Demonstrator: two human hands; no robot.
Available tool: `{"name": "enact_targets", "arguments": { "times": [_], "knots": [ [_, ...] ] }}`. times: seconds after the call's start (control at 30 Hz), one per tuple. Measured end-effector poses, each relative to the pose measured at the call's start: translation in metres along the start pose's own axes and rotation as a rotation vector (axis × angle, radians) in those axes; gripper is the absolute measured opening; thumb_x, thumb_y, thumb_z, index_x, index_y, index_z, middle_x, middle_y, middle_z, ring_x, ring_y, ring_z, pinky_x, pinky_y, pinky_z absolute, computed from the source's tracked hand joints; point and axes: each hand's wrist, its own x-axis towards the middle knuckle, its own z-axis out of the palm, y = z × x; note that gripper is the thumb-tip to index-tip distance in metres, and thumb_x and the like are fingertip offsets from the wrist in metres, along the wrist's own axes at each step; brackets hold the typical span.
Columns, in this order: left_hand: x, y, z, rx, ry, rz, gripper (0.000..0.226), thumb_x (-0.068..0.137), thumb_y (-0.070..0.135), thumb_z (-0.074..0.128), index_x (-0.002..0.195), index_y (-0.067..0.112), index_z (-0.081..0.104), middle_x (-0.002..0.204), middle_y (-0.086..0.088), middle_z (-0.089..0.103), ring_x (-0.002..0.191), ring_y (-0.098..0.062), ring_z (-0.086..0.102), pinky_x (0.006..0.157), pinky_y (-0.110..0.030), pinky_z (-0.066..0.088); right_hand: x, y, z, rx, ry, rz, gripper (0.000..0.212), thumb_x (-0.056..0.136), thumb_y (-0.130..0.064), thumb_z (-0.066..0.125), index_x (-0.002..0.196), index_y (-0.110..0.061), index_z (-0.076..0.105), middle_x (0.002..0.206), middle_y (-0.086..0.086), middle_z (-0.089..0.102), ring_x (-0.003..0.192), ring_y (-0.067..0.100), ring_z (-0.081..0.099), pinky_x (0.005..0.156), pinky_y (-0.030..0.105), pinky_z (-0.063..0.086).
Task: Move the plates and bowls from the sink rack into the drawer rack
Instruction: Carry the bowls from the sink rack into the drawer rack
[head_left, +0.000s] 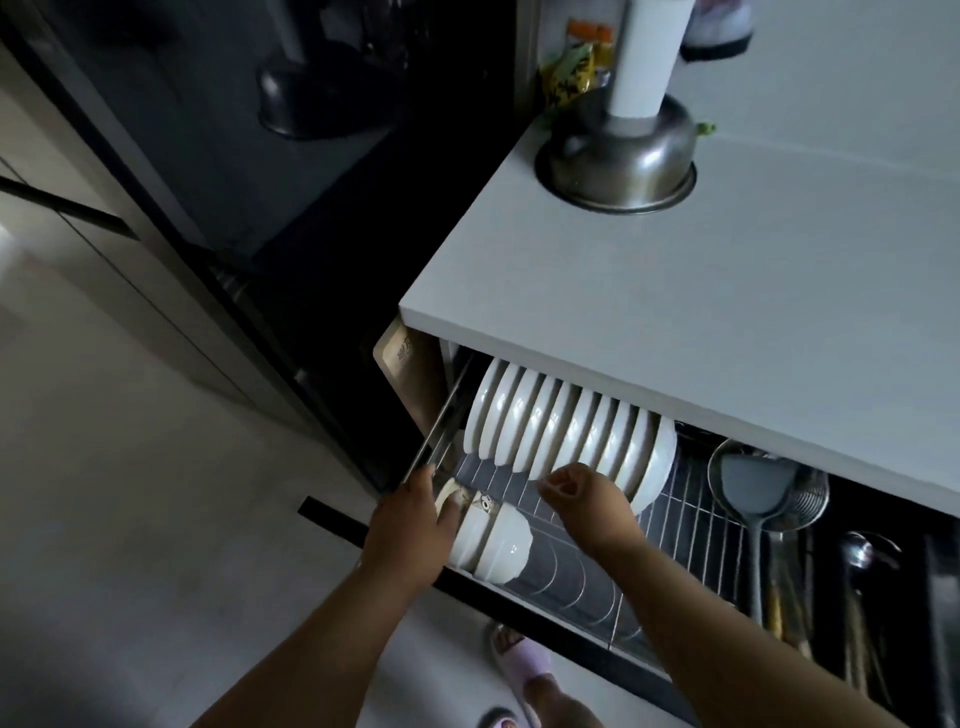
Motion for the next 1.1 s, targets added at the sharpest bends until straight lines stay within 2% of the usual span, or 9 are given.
{"name": "enact_targets", "arguments": {
  "times": [0.07,0.17,0.37,0.57,0.67,0.77,0.9,1.03,1.1],
  "knots": [
    [-0.009,0.014,-0.002,-0.029,0.024,0.040,0.052,0.098,0.040,0.046,0.143,0.017,0.037,0.138,-0.007,0.054,0.124,-0.027,0.050,0.103,-0.035,0.039,-0.013,0.003,-0.017,-0.006,0.055,-0.035,0.021,0.091,-0.039,0.058,0.095,-0.020,0.064,0.085,-0.006,0.065,0.076,0.010,0.060,0.067,0.025,0.049],
    [-0.022,0.037,-0.005,-0.043,0.037,0.115,0.047,0.097,0.037,0.047,0.140,0.020,0.042,0.131,-0.003,0.060,0.119,-0.024,0.055,0.097,-0.032,0.043,-0.037,0.008,-0.041,0.001,0.114,-0.048,0.020,0.091,-0.040,0.057,0.095,-0.021,0.064,0.088,-0.006,0.067,0.075,0.009,0.061,0.069,0.028,0.053],
    [-0.044,0.081,-0.003,-0.012,0.003,0.214,0.032,0.098,0.038,0.045,0.126,0.026,0.050,0.117,0.004,0.064,0.101,-0.018,0.060,0.082,-0.030,0.048,-0.083,0.023,-0.080,-0.027,0.219,-0.099,0.017,0.092,-0.035,0.057,0.086,-0.021,0.064,0.071,-0.008,0.062,0.056,0.002,0.052,0.053,0.018,0.040],
    [-0.063,0.117,0.008,-0.032,-0.034,0.319,0.035,0.098,0.038,0.045,0.130,0.026,0.048,0.100,0.013,0.061,0.082,-0.008,0.057,0.070,-0.027,0.045,-0.118,0.044,-0.111,-0.070,0.349,-0.091,0.016,0.092,-0.034,0.057,0.094,-0.020,0.065,0.084,-0.009,0.065,0.074,0.007,0.060,0.068,0.025,0.051],
    [-0.073,0.141,0.016,-0.017,-0.060,0.375,0.035,0.098,0.036,0.044,0.131,0.023,0.048,0.097,0.010,0.062,0.079,-0.008,0.059,0.074,-0.029,0.051,-0.135,0.059,-0.131,-0.063,0.428,-0.084,0.018,0.091,-0.034,0.058,0.096,-0.019,0.066,0.090,-0.006,0.067,0.079,0.010,0.061,0.073,0.032,0.054],
    [-0.086,0.171,0.028,0.002,-0.093,0.443,0.035,0.098,0.034,0.043,0.132,0.022,0.047,0.100,0.008,0.063,0.077,-0.011,0.061,0.074,-0.031,0.053,-0.156,0.079,-0.154,-0.011,0.524,-0.055,0.016,0.090,-0.033,0.060,0.096,-0.019,0.065,0.093,-0.005,0.066,0.083,0.012,0.062,0.075,0.034,0.053],
    [-0.113,0.219,0.054,0.035,-0.139,0.528,0.036,0.098,0.034,0.043,0.133,0.025,0.046,0.090,0.010,0.063,0.075,-0.011,0.063,0.075,-0.035,0.055,-0.195,0.119,-0.188,0.017,0.643,-0.017,0.018,0.090,-0.032,0.059,0.104,-0.022,0.063,0.099,-0.007,0.063,0.084,0.011,0.059,0.070,0.026,0.050],
    [-0.149,0.276,0.095,0.063,-0.185,0.631,0.032,0.098,0.035,0.044,0.128,0.025,0.048,0.093,0.008,0.065,0.075,-0.012,0.063,0.074,-0.036,0.055,-0.243,0.174,-0.228,0.006,0.752,0.030,0.019,0.090,-0.038,0.059,0.104,-0.026,0.061,0.095,-0.010,0.060,0.084,0.007,0.058,0.065,0.017,0.044],
    [-0.172,0.308,0.122,0.078,-0.223,0.692,0.032,0.098,0.036,0.045,0.127,0.024,0.049,0.091,0.009,0.064,0.080,-0.012,0.062,0.077,-0.035,0.054,-0.271,0.207,-0.250,0.009,0.814,0.083,0.019,0.089,-0.037,0.059,0.104,-0.025,0.062,0.093,-0.009,0.060,0.082,0.008,0.056,0.064,0.018,0.040]
  ]
}}
